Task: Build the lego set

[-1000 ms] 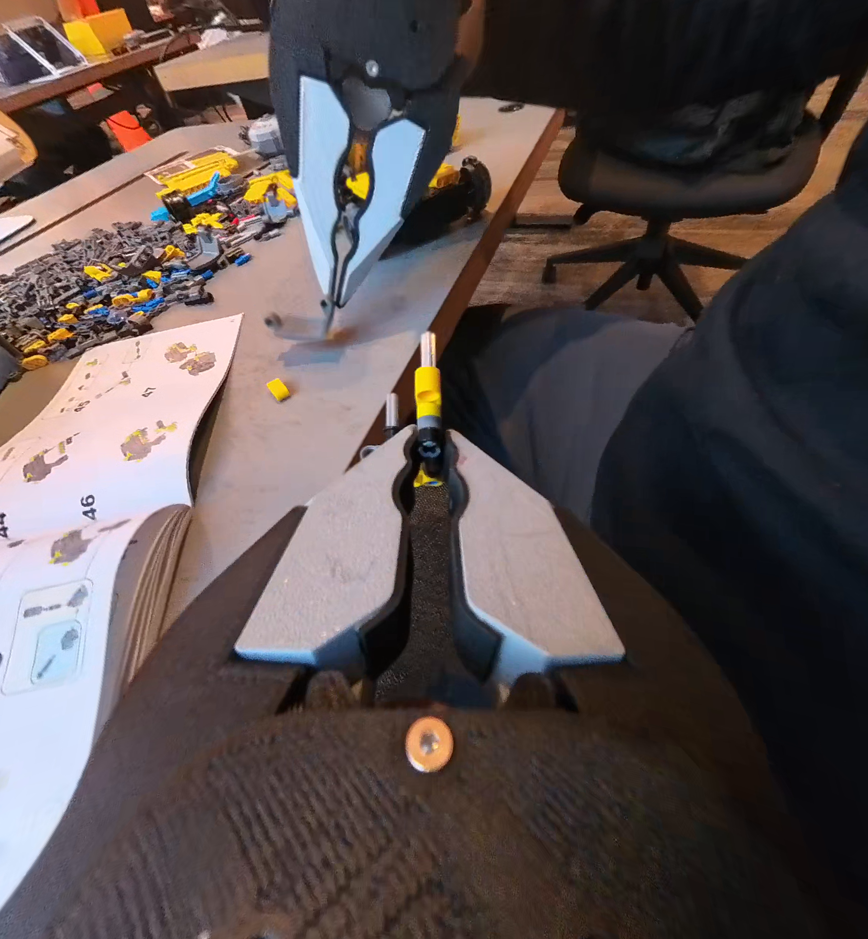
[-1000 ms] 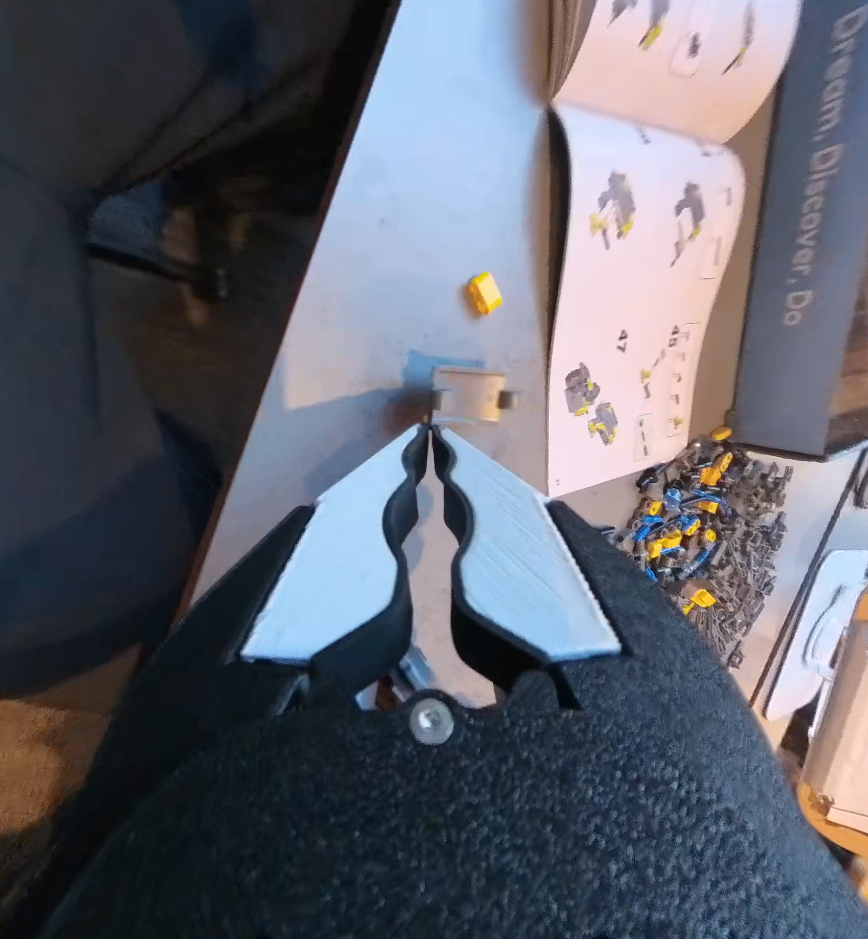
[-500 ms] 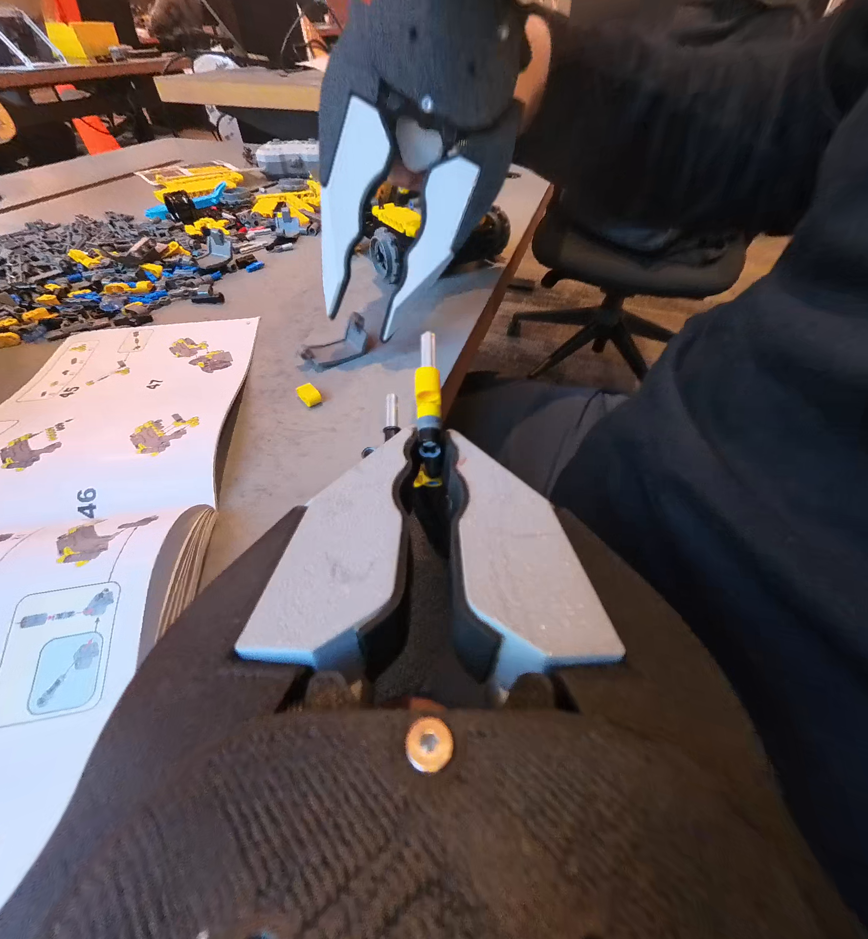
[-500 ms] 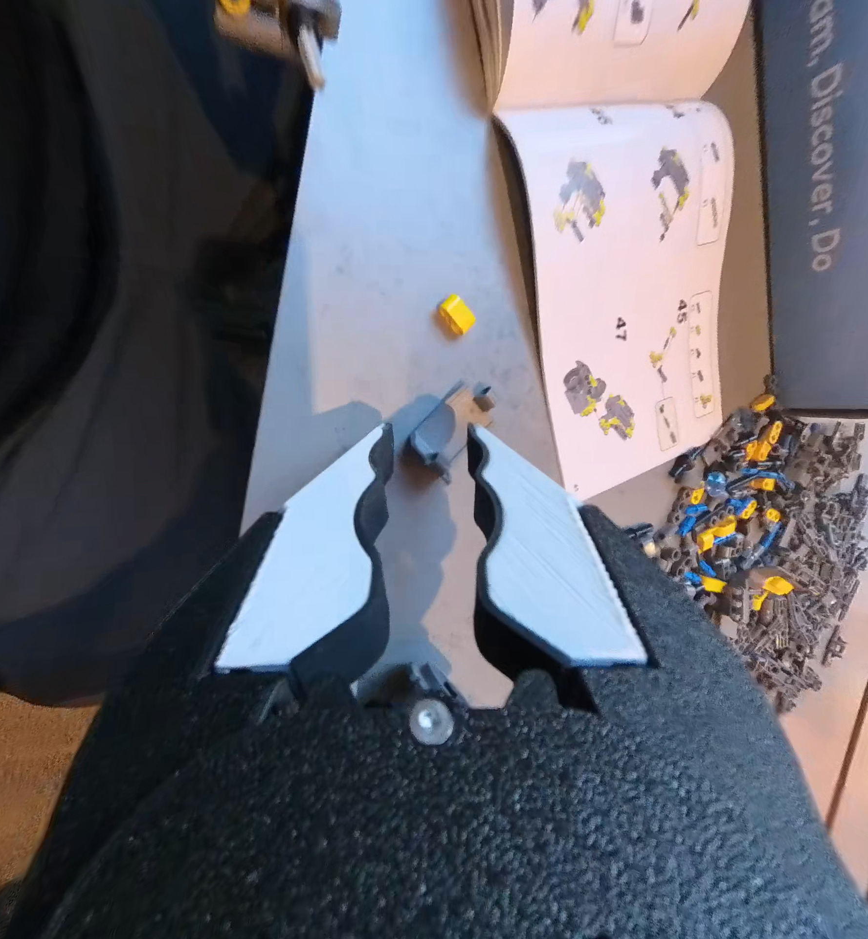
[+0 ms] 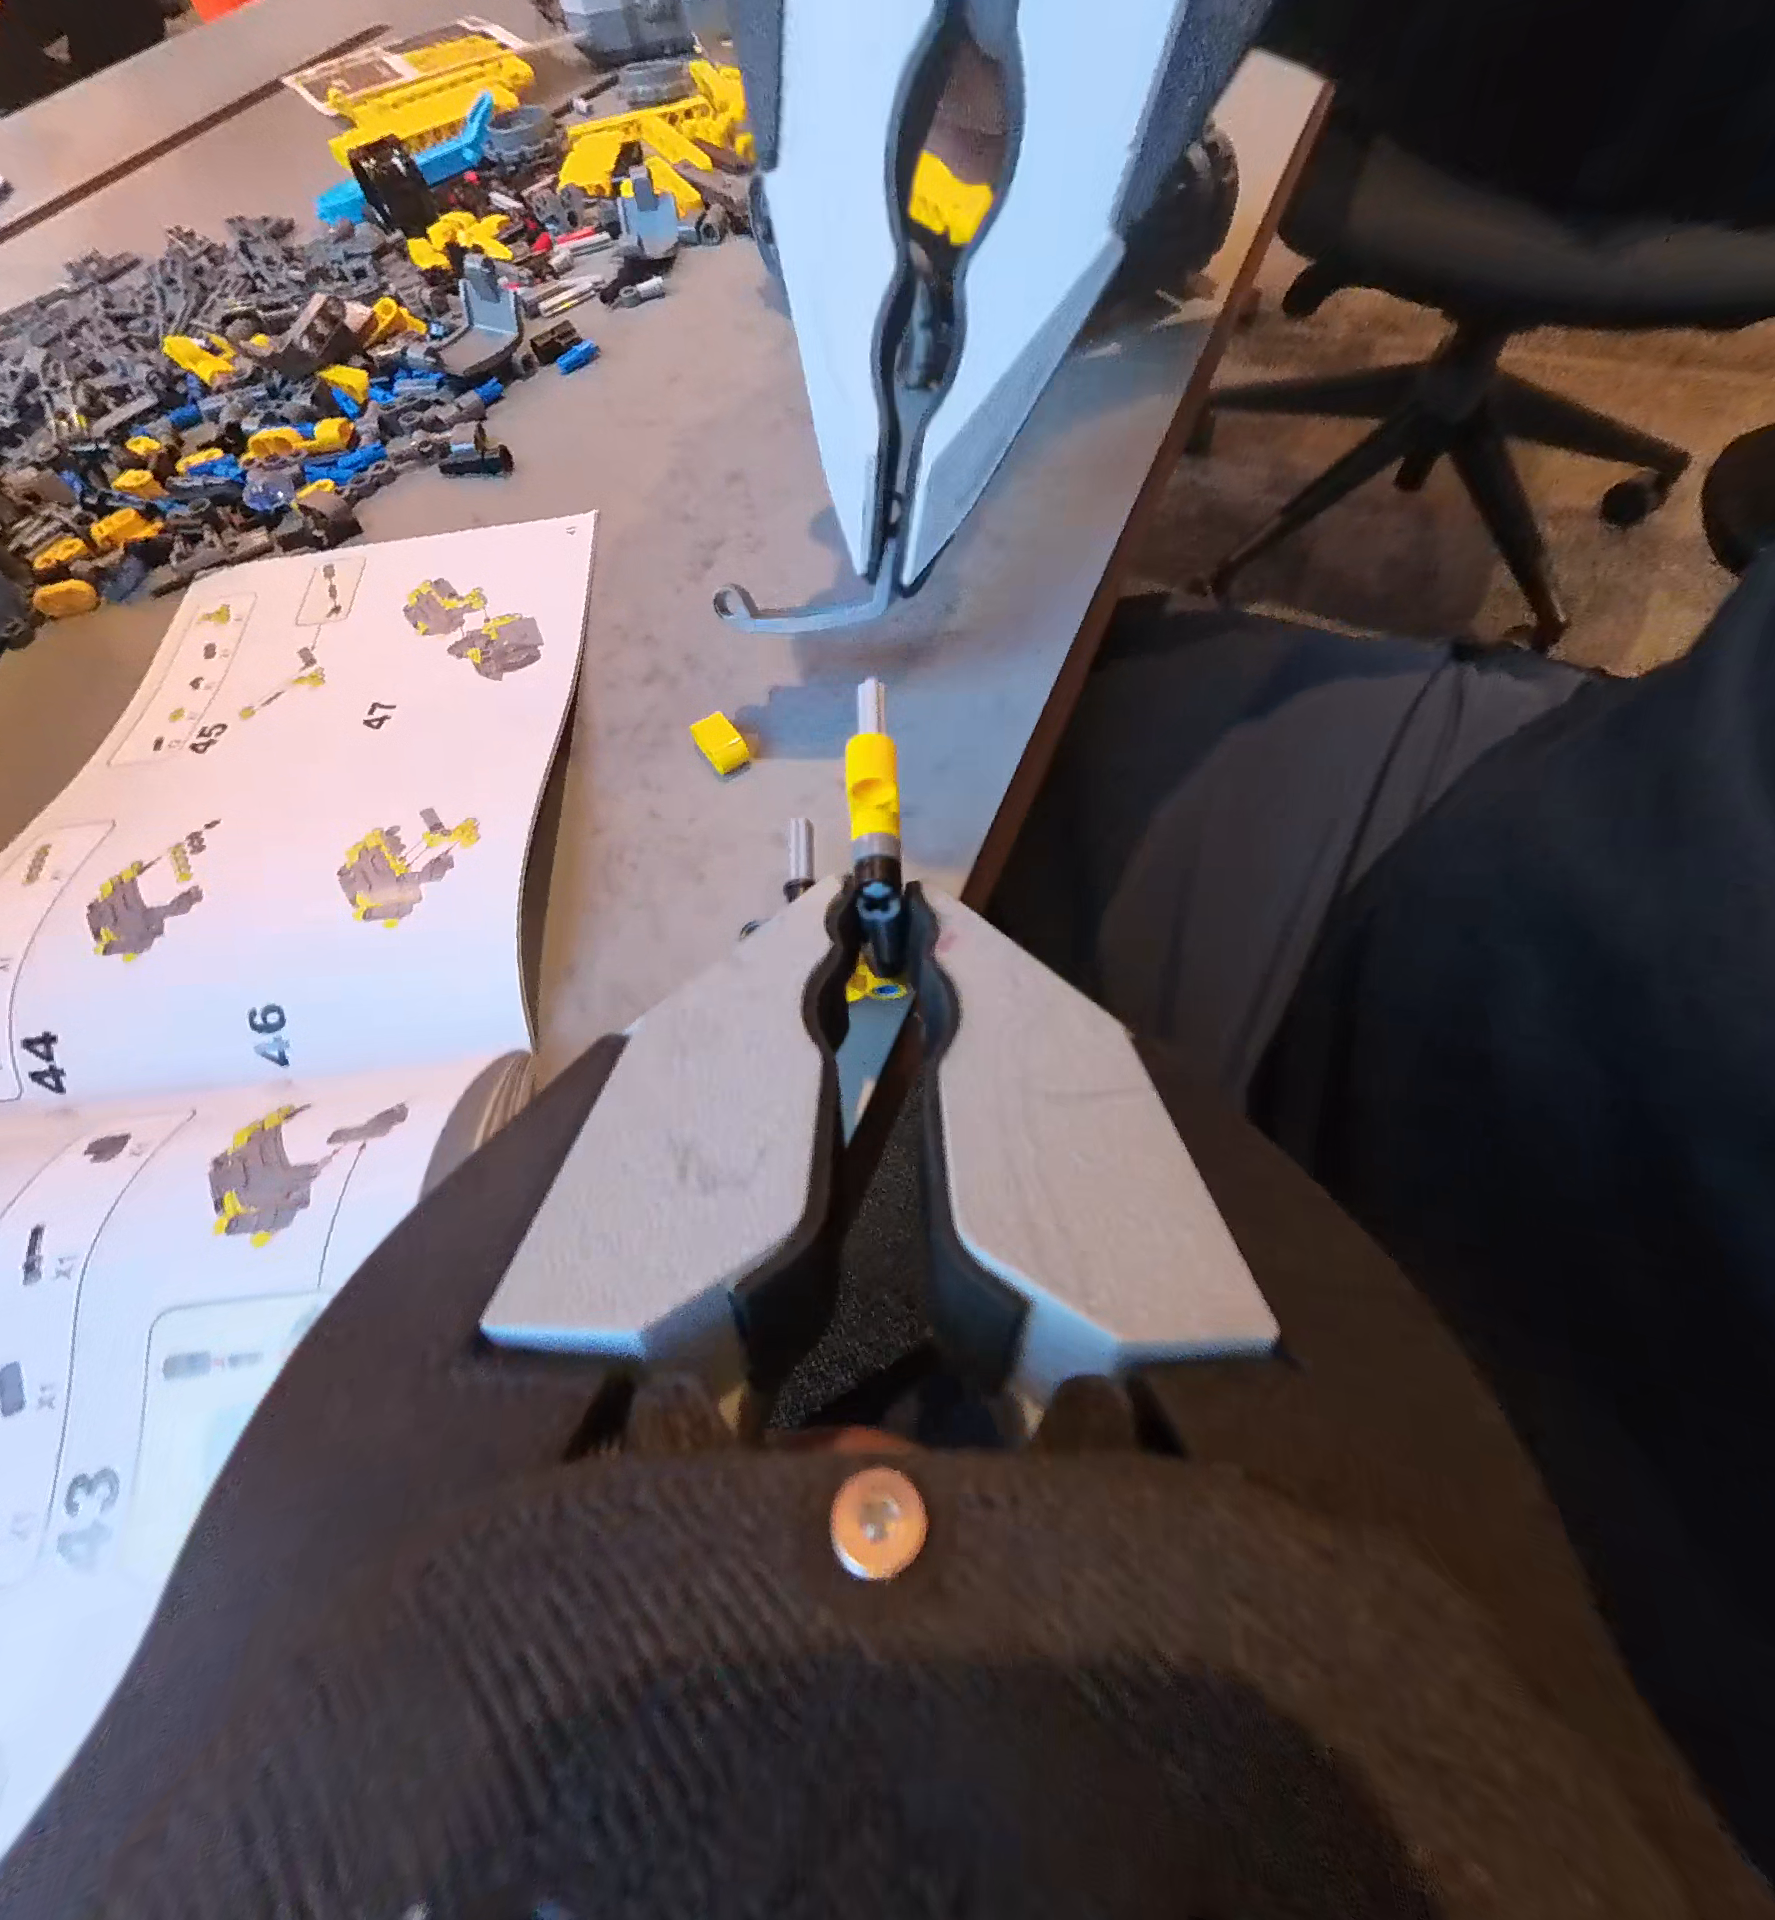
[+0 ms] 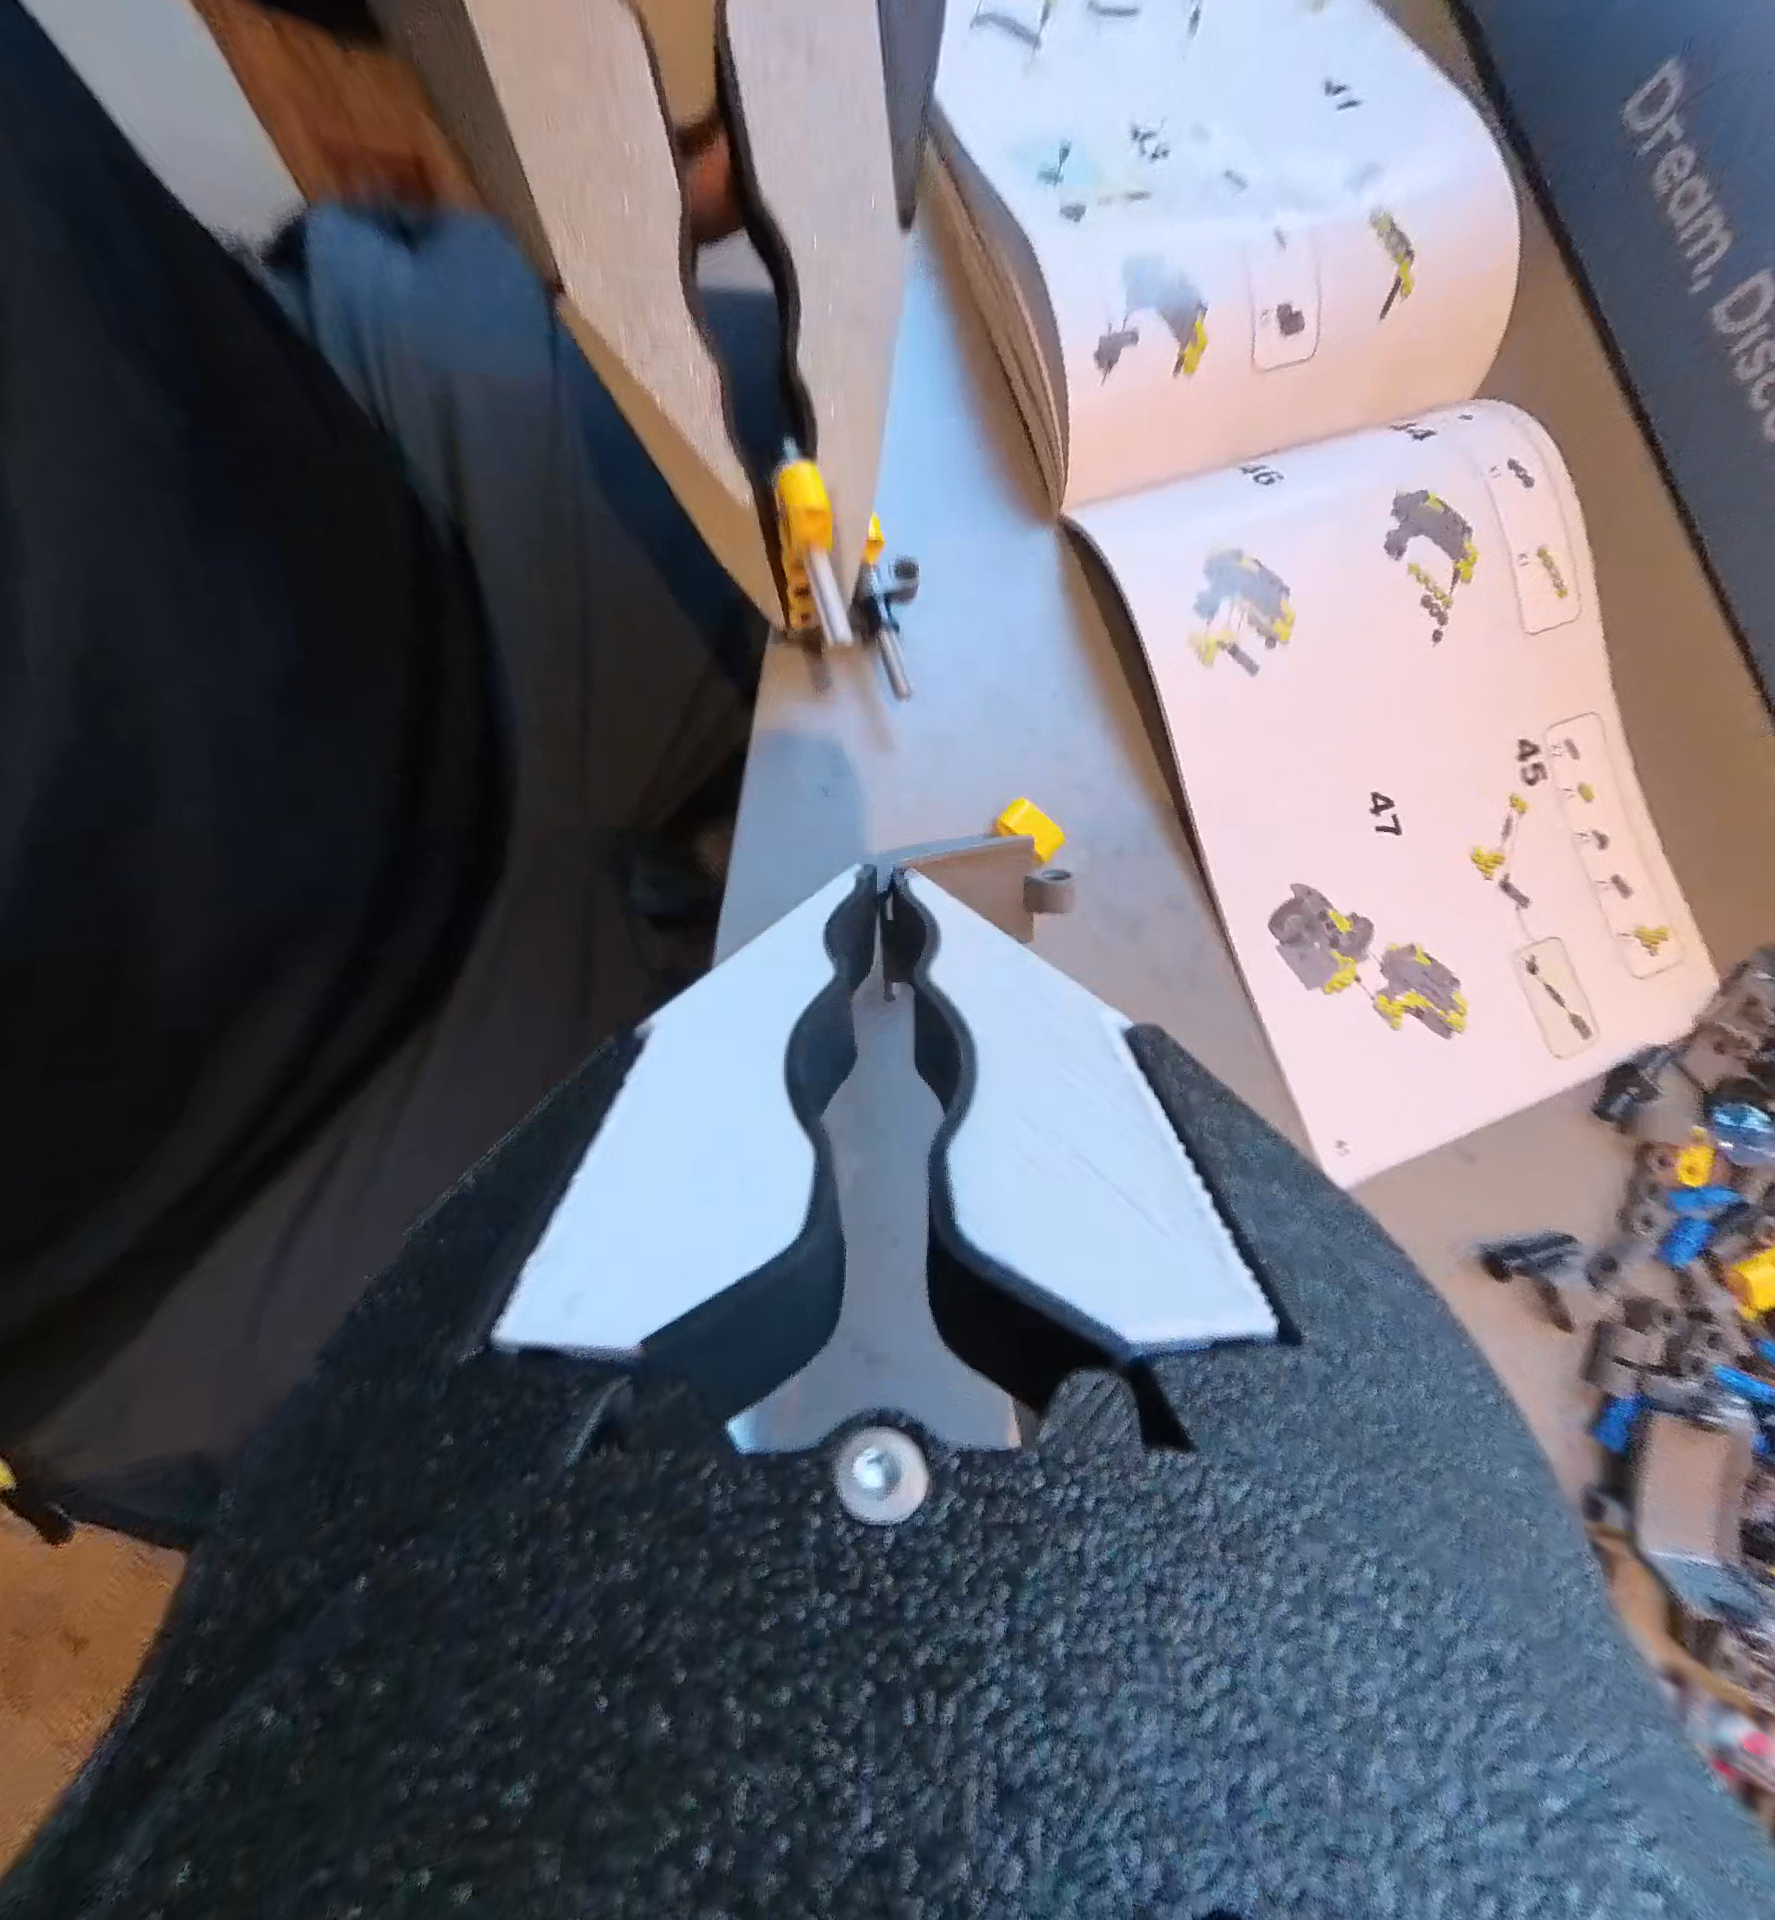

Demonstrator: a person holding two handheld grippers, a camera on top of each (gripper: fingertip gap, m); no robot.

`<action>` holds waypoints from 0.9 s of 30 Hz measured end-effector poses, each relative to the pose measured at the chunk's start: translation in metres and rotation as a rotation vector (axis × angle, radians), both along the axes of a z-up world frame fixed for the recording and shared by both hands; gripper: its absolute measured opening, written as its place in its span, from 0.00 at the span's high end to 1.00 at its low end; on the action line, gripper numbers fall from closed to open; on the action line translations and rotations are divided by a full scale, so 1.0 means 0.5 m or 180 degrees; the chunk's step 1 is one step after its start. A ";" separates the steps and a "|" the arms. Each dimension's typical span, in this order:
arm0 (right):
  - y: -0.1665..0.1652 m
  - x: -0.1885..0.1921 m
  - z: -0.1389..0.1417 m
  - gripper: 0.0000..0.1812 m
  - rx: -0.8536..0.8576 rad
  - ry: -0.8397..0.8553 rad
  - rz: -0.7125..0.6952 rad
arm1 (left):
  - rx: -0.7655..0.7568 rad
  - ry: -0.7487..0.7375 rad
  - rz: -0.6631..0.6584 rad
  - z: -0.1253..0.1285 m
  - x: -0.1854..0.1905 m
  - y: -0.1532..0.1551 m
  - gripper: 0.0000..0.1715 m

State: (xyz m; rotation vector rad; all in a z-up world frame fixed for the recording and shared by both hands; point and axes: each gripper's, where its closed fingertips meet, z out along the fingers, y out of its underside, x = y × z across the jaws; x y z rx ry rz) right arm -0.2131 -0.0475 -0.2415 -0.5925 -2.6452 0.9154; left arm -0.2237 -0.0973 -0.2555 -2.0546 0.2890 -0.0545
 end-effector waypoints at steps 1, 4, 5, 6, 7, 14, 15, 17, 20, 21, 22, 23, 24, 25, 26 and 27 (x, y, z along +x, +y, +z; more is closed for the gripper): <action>-0.004 0.000 0.006 0.99 -0.0112 -0.0046 -0.0043 | -0.0015 -0.0006 -0.0013 -0.001 0.000 0.002 0.96; -0.016 0.002 0.022 0.99 -0.0392 -0.0195 -0.0159 | 0.0017 -0.0137 0.0035 0.001 -0.002 0.004 0.96; -0.020 0.004 0.028 0.99 -0.0470 -0.0217 -0.0189 | 0.0049 -0.0182 0.0077 0.002 -0.003 0.003 0.96; -0.025 0.006 0.034 0.99 -0.0543 -0.0237 -0.0218 | 0.0090 -0.0221 0.0137 0.003 -0.006 0.001 0.96; -0.030 0.009 0.039 0.99 -0.0615 -0.0266 -0.0246 | 0.0139 -0.0261 0.0201 0.004 -0.007 0.001 0.96; -0.040 0.018 0.040 0.99 -0.0901 -0.0702 -0.0435 | 0.0320 -0.0402 0.0150 0.007 0.012 -0.002 0.96; -0.042 0.018 0.038 0.99 -0.0960 -0.0807 -0.0459 | 0.0316 -0.0444 0.0138 0.008 0.010 -0.004 0.96; -0.046 0.017 0.039 0.99 -0.1083 -0.1001 -0.0494 | 0.0315 -0.0608 0.0101 0.010 0.008 -0.007 0.96; -0.059 0.017 0.049 0.99 -0.1344 -0.1301 -0.0511 | 0.0343 -0.0822 0.0028 0.017 0.008 -0.012 0.96; -0.062 0.016 0.053 0.99 -0.1431 -0.1408 -0.0521 | 0.0360 -0.0871 -0.0021 0.021 0.010 -0.014 0.96; -0.064 0.011 0.054 0.99 -0.1501 -0.1484 -0.0552 | 0.0346 -0.0914 -0.0077 0.022 0.013 -0.016 0.96; -0.066 0.007 0.055 0.99 -0.1573 -0.1570 -0.0582 | 0.0293 -0.0939 -0.0131 0.019 0.015 -0.018 0.96; -0.070 0.006 0.059 0.99 -0.1687 -0.1696 -0.0579 | 0.0232 -0.0915 -0.0150 0.015 0.012 -0.020 0.96; -0.076 0.008 0.065 0.99 -0.1832 -0.1851 -0.0558 | 0.0208 -0.0843 -0.0142 0.012 0.006 -0.021 0.96; -0.081 0.008 0.071 0.99 -0.1975 -0.2005 -0.0542 | 0.0211 -0.0772 -0.0154 0.013 0.002 -0.021 0.96; -0.083 0.007 0.075 0.99 -0.2105 -0.2135 -0.0543 | 0.0219 -0.0723 -0.0195 0.016 0.001 -0.023 0.96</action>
